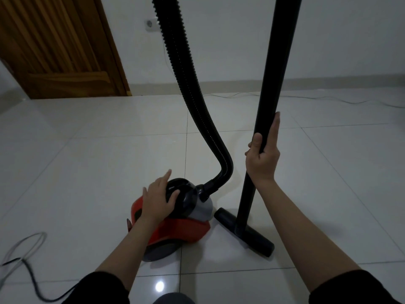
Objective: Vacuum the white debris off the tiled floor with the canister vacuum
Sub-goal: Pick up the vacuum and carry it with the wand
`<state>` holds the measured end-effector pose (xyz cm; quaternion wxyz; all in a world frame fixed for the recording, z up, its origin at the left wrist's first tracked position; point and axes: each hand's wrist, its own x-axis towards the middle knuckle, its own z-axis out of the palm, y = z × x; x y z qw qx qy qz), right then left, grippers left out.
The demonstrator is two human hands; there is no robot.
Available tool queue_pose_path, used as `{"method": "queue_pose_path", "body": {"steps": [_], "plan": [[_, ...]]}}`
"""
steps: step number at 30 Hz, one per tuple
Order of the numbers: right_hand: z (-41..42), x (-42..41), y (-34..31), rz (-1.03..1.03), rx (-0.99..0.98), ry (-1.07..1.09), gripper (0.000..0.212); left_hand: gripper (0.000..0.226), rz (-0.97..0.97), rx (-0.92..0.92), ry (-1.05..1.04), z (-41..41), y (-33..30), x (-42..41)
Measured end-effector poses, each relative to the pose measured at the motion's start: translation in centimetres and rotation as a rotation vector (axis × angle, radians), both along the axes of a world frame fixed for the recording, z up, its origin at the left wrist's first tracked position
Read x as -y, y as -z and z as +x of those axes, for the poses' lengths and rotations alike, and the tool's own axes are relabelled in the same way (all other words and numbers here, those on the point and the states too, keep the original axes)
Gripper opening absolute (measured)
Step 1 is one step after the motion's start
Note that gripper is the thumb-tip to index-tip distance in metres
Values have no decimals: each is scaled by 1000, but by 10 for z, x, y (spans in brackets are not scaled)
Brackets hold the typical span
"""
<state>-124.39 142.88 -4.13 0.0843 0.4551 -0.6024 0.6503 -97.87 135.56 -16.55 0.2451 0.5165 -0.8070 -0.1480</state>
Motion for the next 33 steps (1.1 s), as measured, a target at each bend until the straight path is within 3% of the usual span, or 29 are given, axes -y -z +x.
{"method": "queue_pose_path", "body": {"steps": [4,10,14,22,27,33], "plan": [[-3,0,1,-1,-20,12,54,57,5,92,114,-7,-1,11],[-16,-3,22,49,4,-14,65,55,-8,301,171,1,6,28],[-24,-2,36,56,6,-22,62,53,-78,487,172,1,7,33],[-24,3,24,11,20,-16,61,50,-210,485,242,24,9,31],[-5,11,-30,20,-46,-70,65,49,13,342,42,50,-42,-6],[38,24,-165,59,-127,-168,57,56,144,383,-62,86,-171,-29]]}}
